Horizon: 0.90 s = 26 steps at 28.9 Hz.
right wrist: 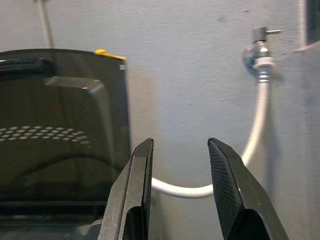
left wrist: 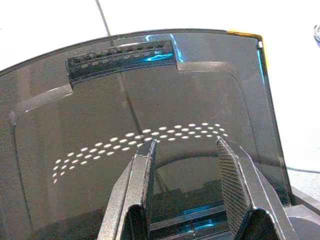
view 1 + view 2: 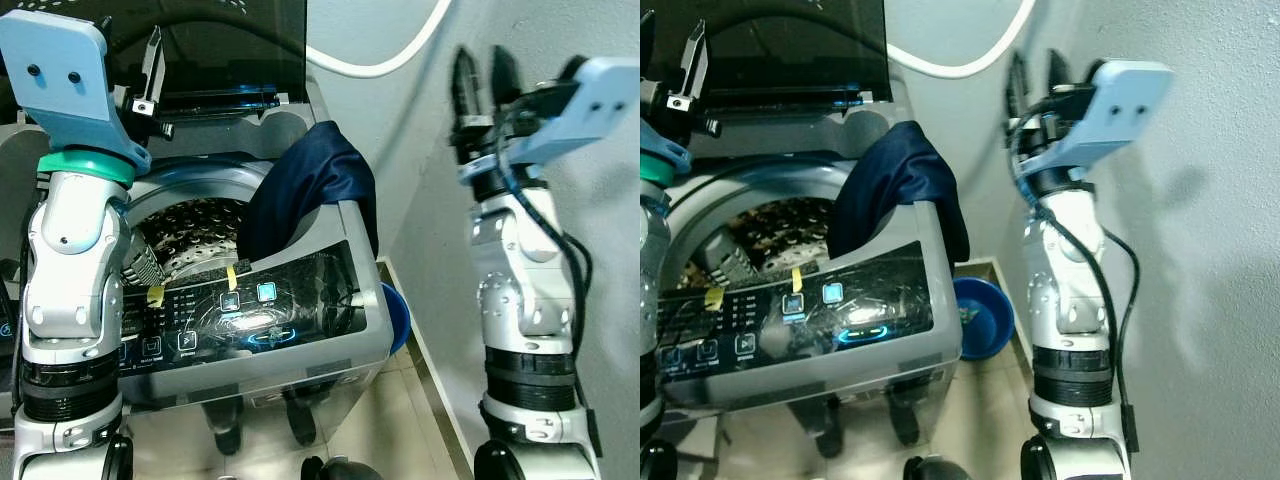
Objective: Clothes washing
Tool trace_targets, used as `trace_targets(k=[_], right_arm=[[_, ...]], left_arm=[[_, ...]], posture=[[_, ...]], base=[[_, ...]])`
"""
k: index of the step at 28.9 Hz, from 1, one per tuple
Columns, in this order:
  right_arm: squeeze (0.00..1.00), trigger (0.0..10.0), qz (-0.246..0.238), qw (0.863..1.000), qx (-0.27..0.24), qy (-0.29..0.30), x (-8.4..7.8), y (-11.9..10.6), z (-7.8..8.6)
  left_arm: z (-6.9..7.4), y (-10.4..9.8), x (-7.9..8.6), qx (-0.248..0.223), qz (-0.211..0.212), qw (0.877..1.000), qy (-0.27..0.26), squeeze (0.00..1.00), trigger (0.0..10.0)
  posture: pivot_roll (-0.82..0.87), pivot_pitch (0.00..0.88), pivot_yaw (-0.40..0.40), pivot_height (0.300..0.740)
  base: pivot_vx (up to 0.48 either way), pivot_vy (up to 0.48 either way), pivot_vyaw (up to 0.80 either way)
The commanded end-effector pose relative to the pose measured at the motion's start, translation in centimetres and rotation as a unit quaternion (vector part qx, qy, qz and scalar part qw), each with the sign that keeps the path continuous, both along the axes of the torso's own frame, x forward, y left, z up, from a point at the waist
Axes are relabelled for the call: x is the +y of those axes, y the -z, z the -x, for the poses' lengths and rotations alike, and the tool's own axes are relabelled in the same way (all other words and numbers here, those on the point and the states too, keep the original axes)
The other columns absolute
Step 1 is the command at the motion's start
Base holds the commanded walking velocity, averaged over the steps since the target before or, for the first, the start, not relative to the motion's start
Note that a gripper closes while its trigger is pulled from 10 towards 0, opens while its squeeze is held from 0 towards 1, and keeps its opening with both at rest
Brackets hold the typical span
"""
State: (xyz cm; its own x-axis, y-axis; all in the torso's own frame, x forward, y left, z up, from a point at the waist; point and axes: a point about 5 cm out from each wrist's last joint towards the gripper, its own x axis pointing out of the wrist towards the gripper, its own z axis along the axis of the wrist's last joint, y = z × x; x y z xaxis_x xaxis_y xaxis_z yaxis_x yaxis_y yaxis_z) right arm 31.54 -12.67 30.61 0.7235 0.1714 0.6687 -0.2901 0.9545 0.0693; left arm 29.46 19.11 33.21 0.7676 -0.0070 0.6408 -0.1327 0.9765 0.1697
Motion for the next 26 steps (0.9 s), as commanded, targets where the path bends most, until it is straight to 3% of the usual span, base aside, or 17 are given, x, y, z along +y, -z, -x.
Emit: trace_targets(k=[1,13,26], right_arm=[[0.00,10.0,0.003,1.000,-0.009,-0.011,0.29,-0.18,0.37],[0.00,10.0,0.017,0.999,-0.011,-0.030,0.22,-0.68,0.10],[0.00,10.0,0.030,0.999,0.002,-0.021,0.35,-0.24,-0.22]], left_arm=[[-0.03,-0.12,0.18,0.001,0.005,1.000,-0.004,0.00,10.0],[-0.22,-0.25,-0.47,-0.010,0.017,1.000,-0.003,0.00,10.0],[-0.33,-0.24,-0.32,-0.007,0.015,1.000,-0.004,0.00,10.0]], posture=[[0.06,0.010,0.009,0.740],[0.03,0.000,-0.018,0.740],[0.03,0.010,-0.014,0.740]], base=[[0.000,0.000,0.00],[0.000,0.000,0.00],[-0.318,0.000,0.00]])
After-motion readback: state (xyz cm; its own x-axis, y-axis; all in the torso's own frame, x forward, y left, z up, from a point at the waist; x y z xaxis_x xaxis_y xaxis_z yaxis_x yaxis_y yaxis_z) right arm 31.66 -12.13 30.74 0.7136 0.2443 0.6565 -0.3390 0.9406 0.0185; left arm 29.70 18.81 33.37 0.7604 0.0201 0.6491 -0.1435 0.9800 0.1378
